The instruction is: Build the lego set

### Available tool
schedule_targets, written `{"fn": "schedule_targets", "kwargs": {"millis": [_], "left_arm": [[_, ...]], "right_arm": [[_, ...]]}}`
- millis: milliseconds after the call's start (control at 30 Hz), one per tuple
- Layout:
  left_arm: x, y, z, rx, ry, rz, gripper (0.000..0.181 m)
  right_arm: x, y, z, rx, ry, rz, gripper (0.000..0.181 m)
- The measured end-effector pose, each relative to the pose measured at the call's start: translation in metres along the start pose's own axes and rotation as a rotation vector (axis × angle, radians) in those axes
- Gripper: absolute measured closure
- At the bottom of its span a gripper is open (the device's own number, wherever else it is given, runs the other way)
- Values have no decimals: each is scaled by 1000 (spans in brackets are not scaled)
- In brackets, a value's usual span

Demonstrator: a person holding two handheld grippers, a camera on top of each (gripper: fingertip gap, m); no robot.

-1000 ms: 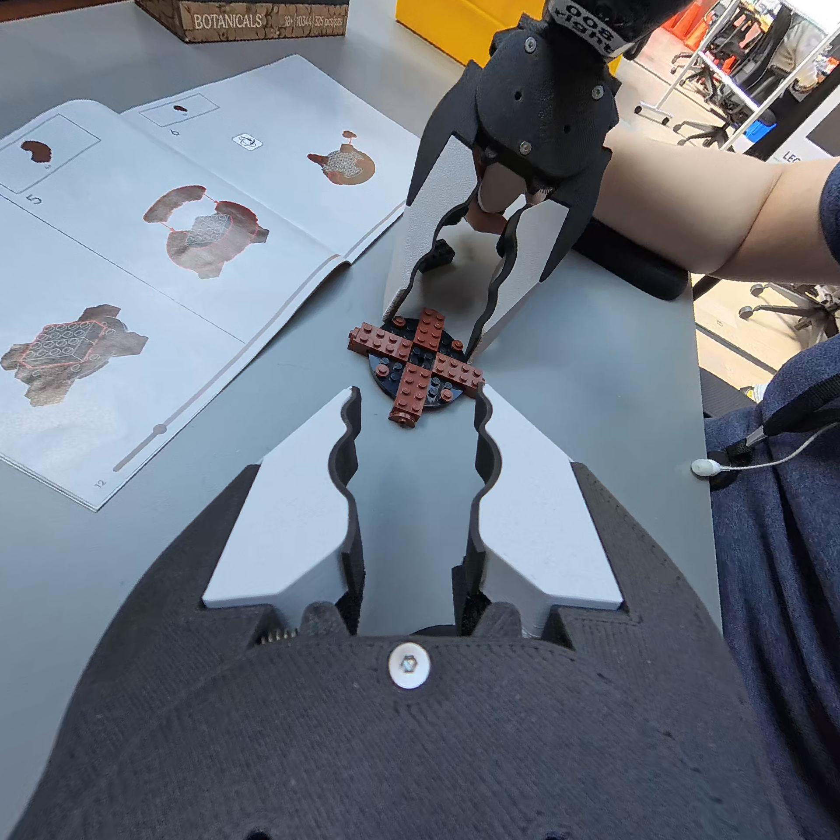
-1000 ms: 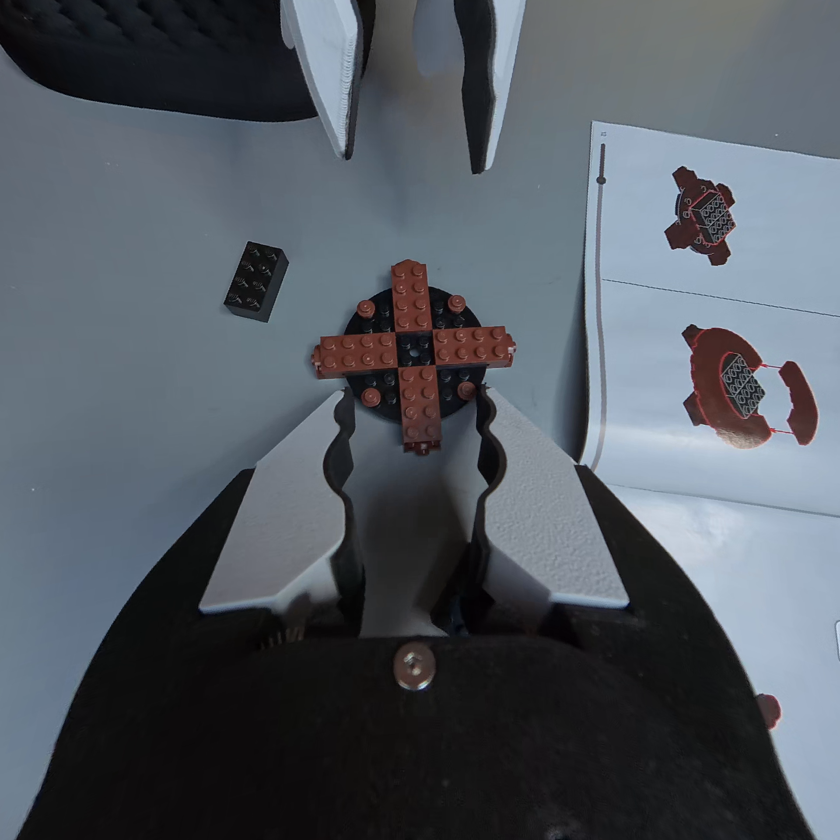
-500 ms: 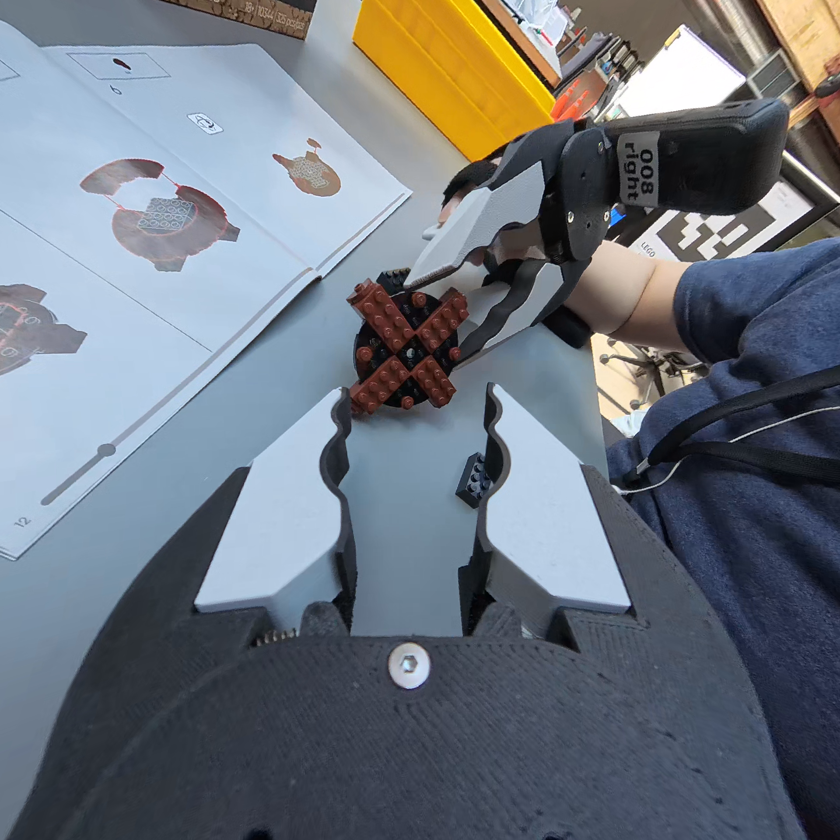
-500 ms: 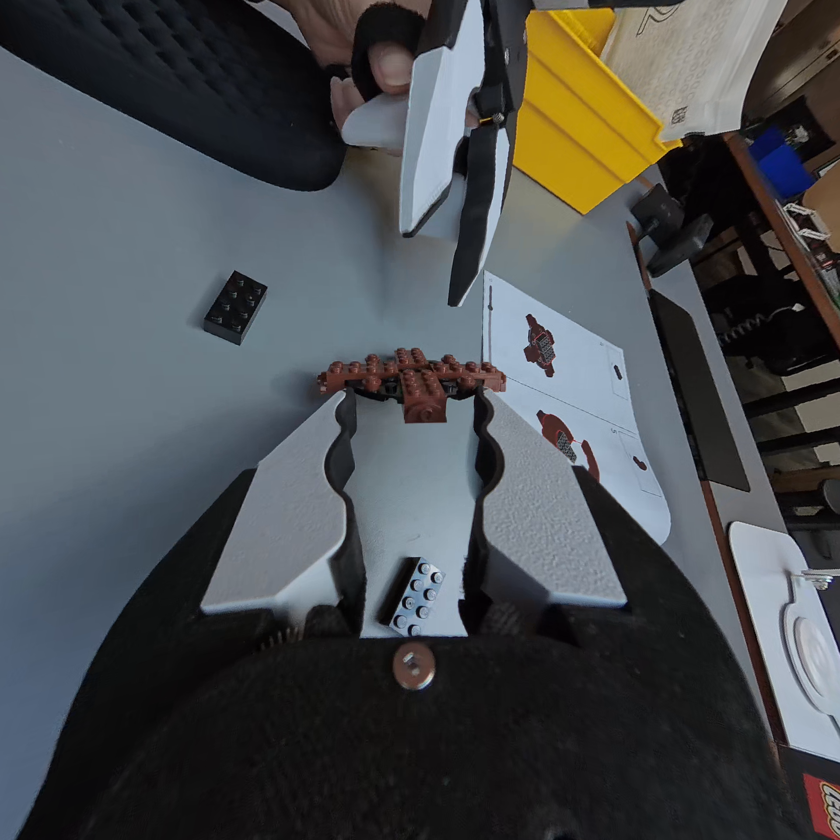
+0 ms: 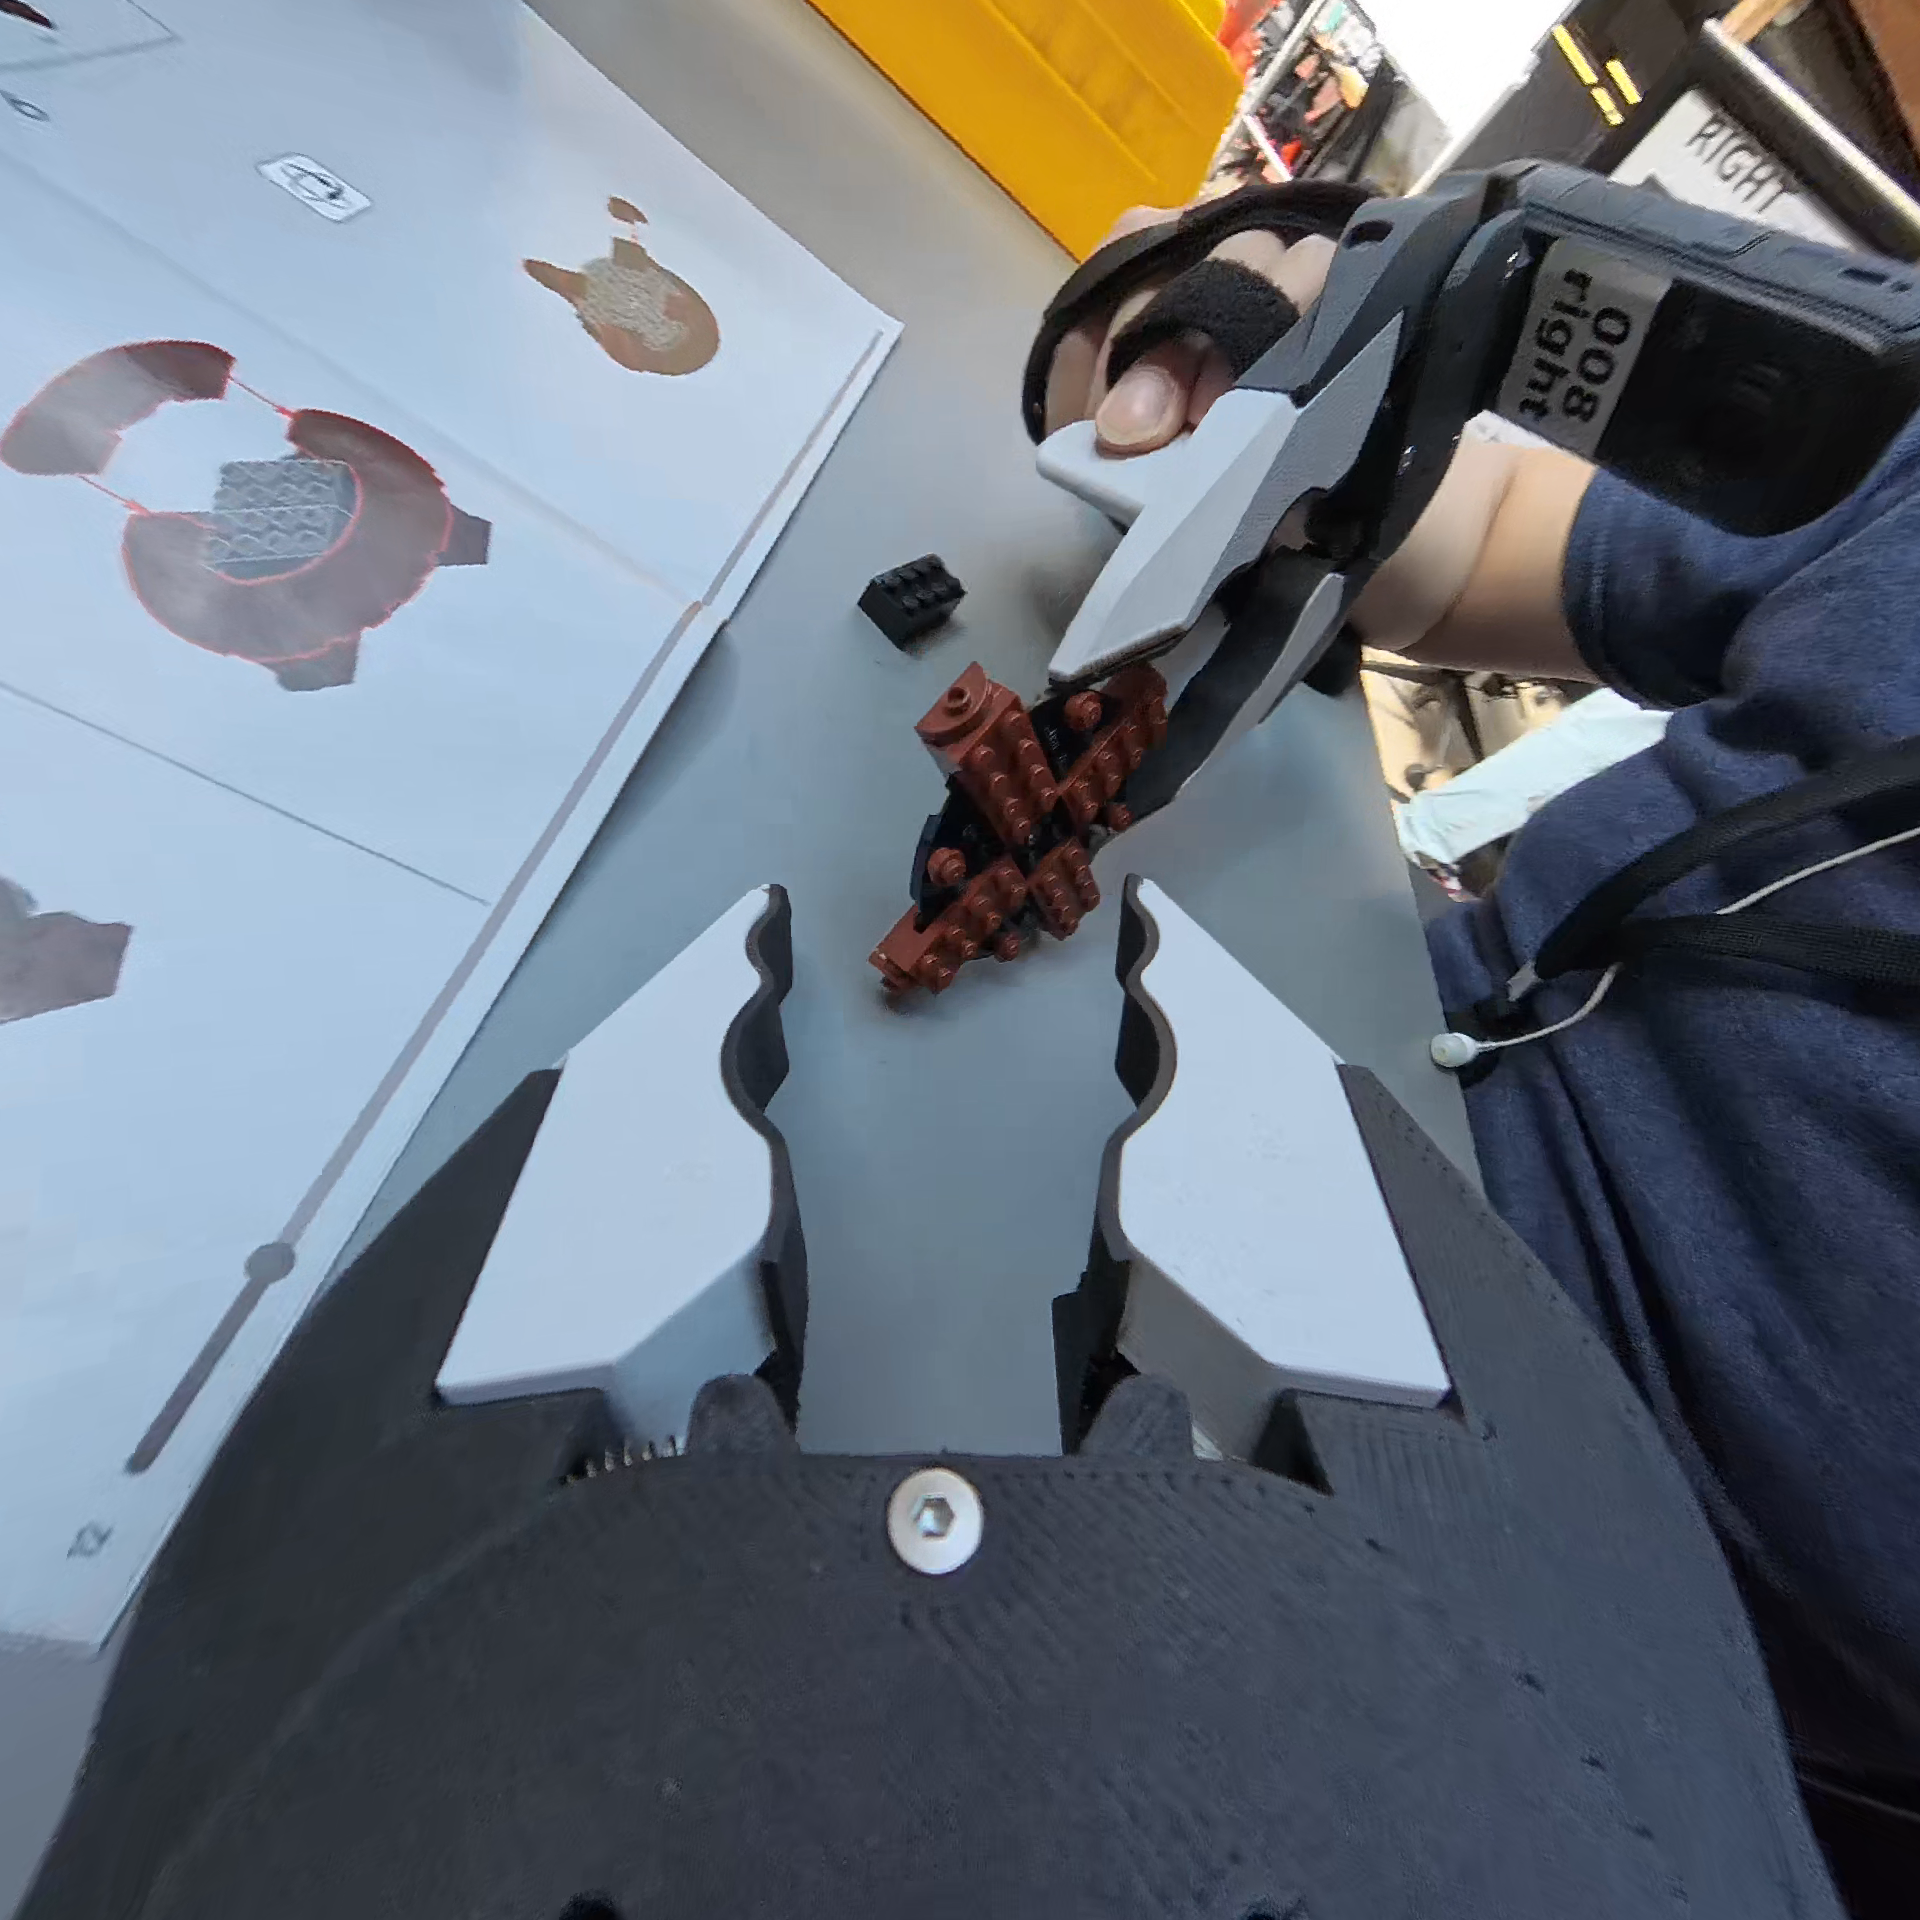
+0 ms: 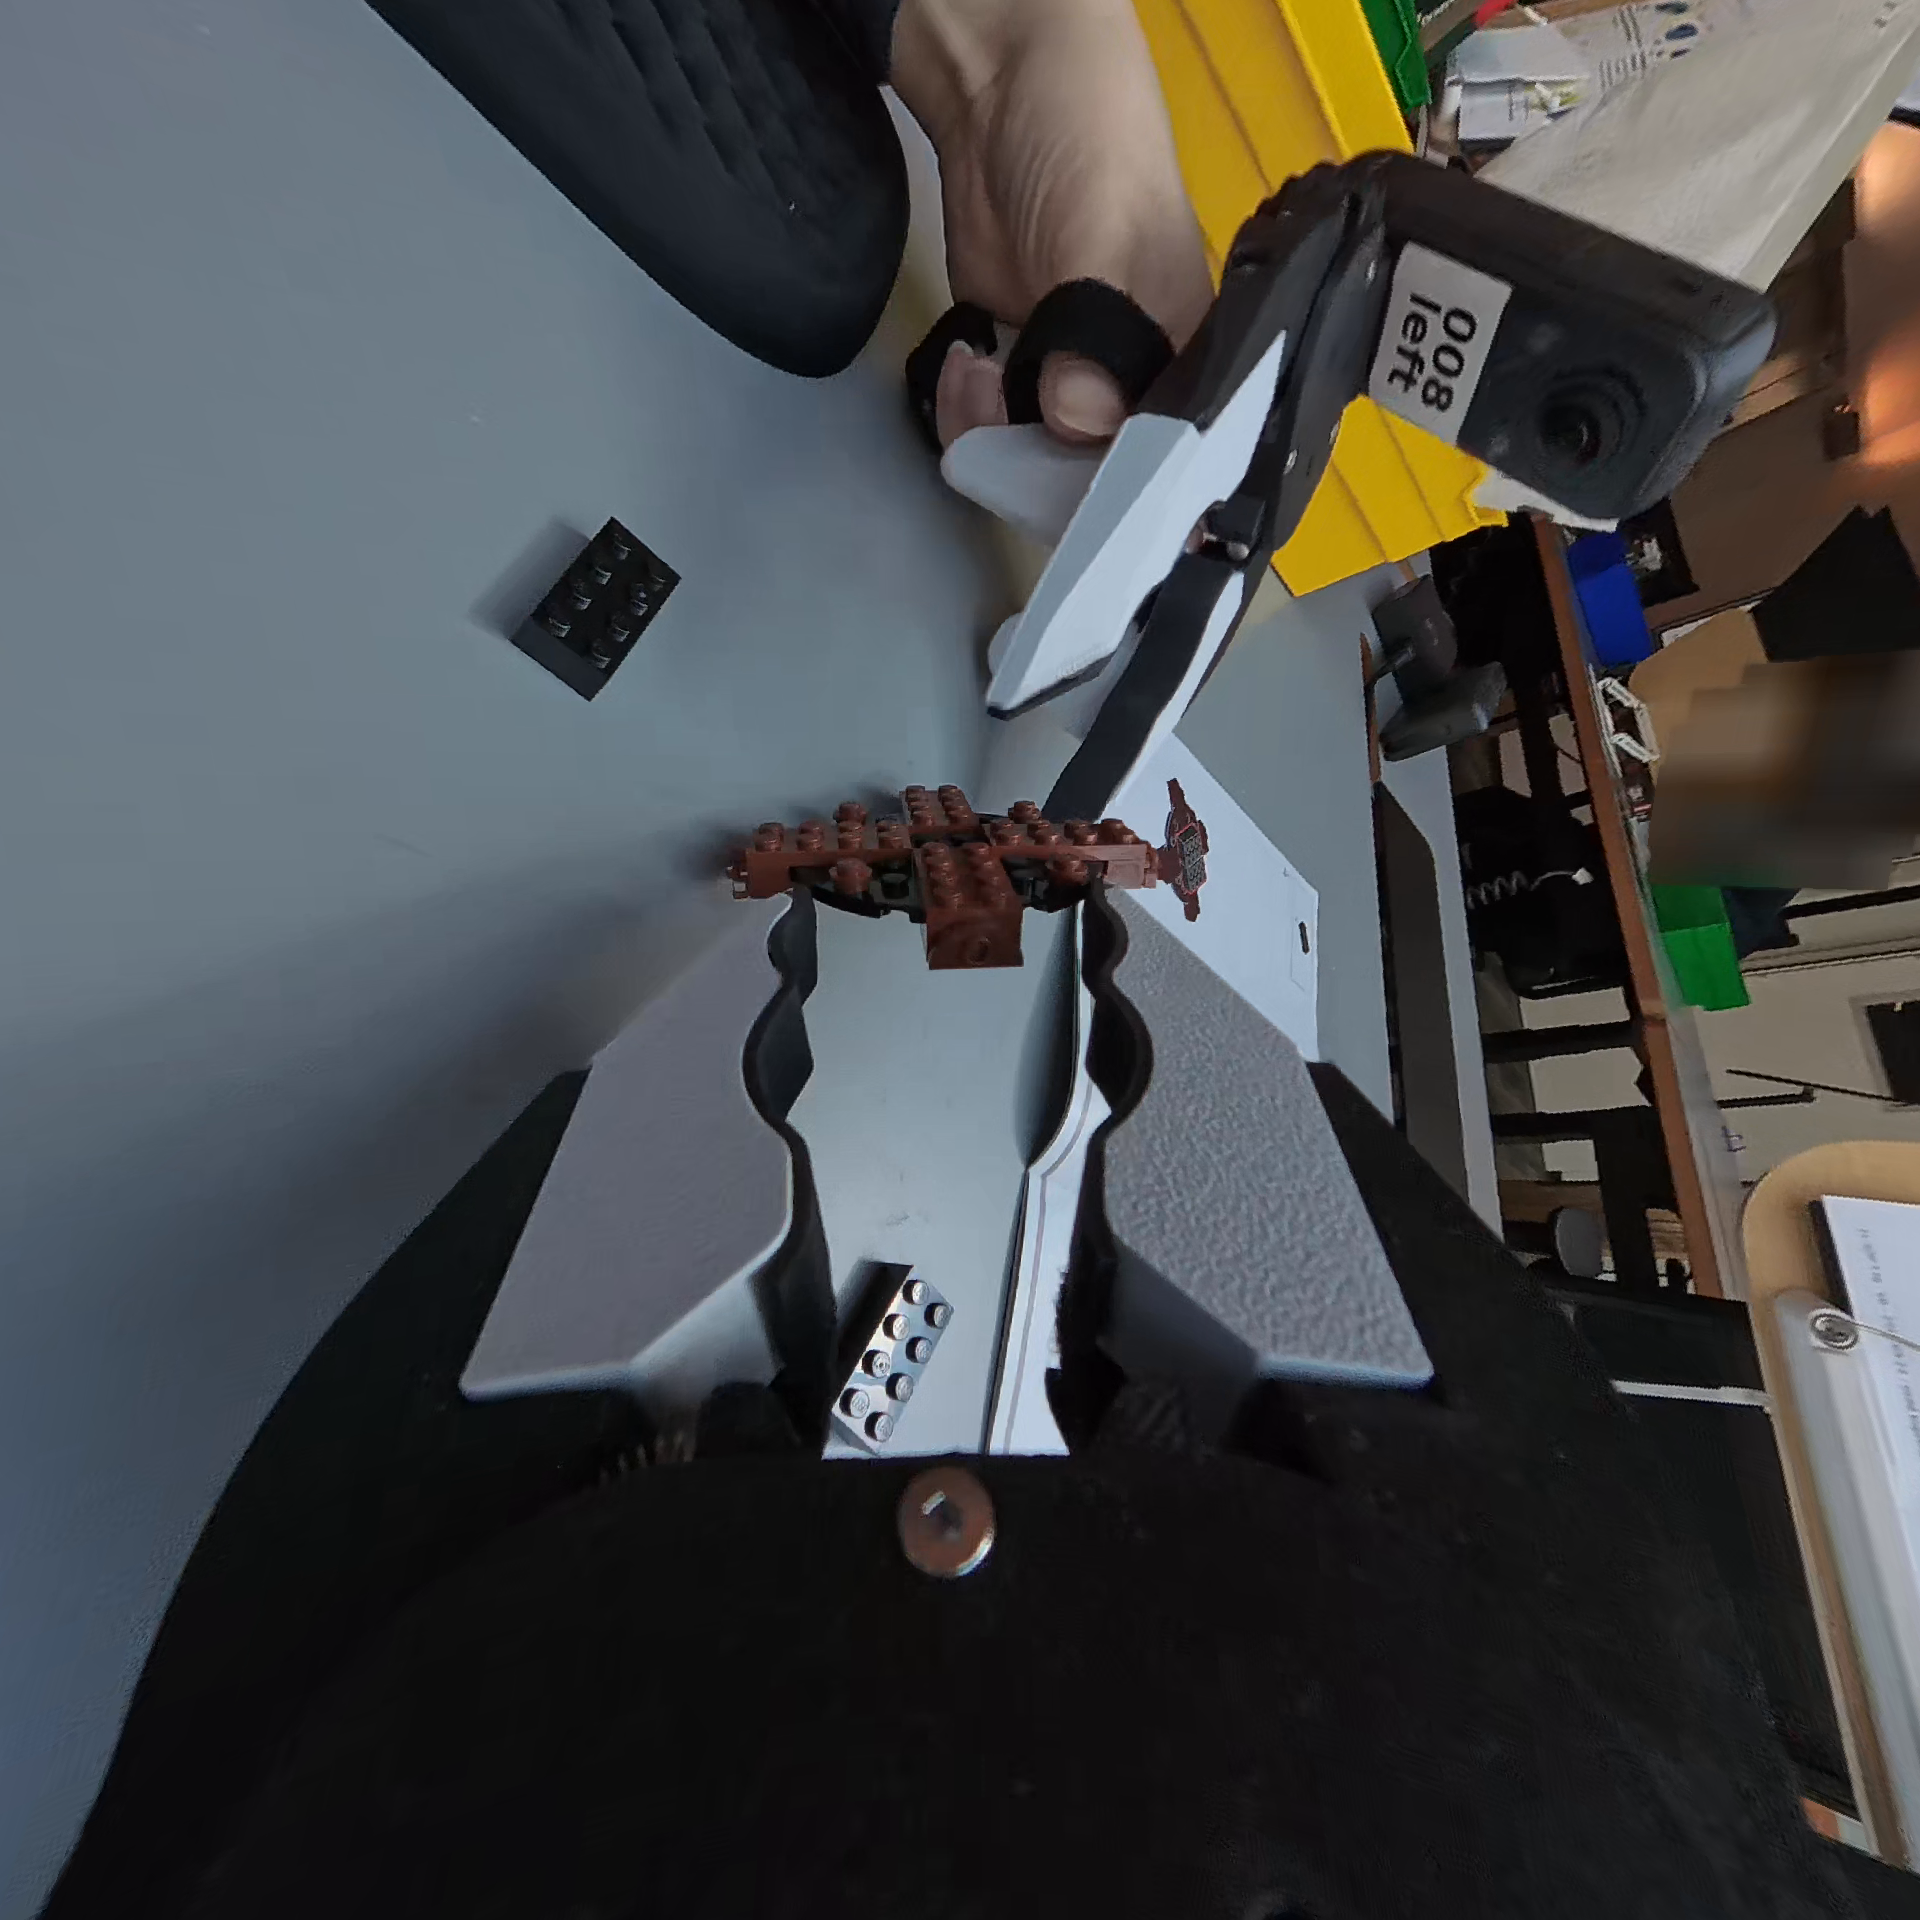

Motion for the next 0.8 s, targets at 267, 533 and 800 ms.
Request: {"fn": "schedule_targets", "kwargs": {"millis": [267, 533, 800], "left_arm": [[11, 5, 8, -43, -1, -155, 136], [19, -1, 3, -11, 56, -140, 168], [6, -9, 1, -16, 7, -109, 176]], "right_arm": [[-1, 0, -2, -81, -25, -24, 130], [-2, -8, -9, 59, -29, 16, 130], [-24, -30, -32, 557, -30, 193, 125]]}}
Point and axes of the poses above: each gripper's, where its closed fingertips meet, x out along the fingers, z out of its top, y = z × x across the jaws, the point moved 5 cm from there along -x, back along the fingers, and after that the axes turned 14 degrees about x, right-handed, at the moved point
